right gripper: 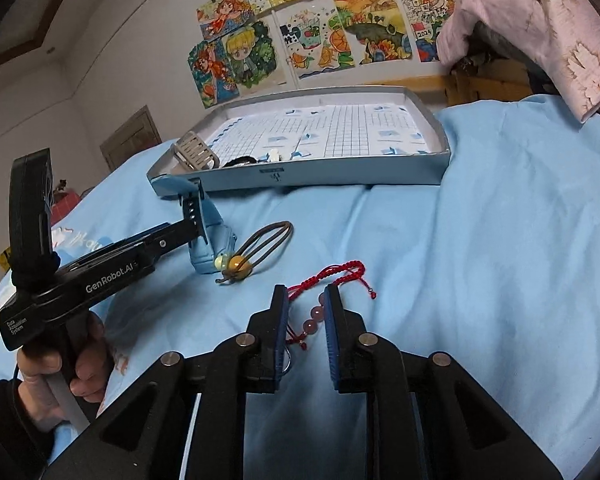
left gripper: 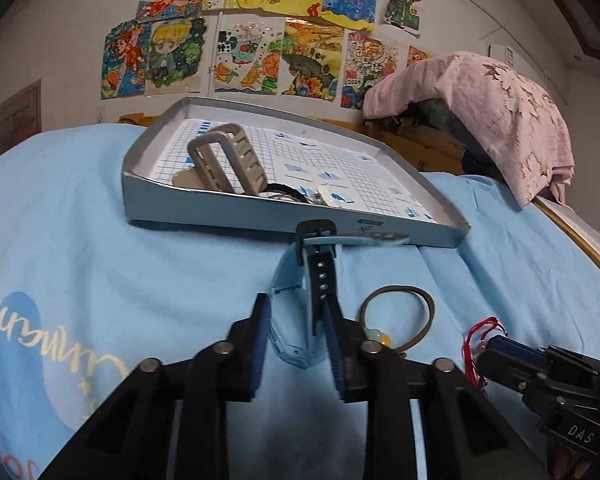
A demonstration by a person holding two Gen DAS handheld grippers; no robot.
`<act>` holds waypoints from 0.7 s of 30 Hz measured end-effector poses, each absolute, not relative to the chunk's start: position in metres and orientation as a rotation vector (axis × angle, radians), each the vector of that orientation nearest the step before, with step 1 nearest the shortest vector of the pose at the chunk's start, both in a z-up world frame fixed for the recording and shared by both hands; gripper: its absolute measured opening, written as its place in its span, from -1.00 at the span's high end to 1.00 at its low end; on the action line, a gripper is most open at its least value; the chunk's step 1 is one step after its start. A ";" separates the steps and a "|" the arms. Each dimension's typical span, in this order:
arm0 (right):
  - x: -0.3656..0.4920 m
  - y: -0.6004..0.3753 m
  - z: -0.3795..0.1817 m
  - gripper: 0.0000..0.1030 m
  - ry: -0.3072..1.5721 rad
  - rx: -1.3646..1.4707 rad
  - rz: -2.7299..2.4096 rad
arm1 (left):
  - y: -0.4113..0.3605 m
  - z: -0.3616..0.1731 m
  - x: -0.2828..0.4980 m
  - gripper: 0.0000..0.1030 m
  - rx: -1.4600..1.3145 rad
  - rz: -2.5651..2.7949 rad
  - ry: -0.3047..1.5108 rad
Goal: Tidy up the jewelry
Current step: 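Grasp the blue watch strap with the left tool while the right grasps the red beaded bracelet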
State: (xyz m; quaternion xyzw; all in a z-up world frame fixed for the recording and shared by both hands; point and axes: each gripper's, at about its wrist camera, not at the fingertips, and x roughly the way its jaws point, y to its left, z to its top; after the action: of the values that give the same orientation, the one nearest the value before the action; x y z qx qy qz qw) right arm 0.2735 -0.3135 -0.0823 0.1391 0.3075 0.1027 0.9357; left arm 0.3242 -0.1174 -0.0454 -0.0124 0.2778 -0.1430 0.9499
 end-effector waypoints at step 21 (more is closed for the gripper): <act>0.287 -0.312 -0.101 0.56 0.697 0.326 0.211 | -0.123 -0.056 0.334 0.84 -0.050 -0.399 0.602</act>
State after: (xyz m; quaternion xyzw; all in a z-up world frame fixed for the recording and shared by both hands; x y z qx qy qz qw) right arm 0.2865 -0.3115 -0.1011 0.1587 0.3396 0.1028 0.9214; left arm 0.3338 -0.1231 -0.0564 -0.0246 0.2945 -0.1952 0.9352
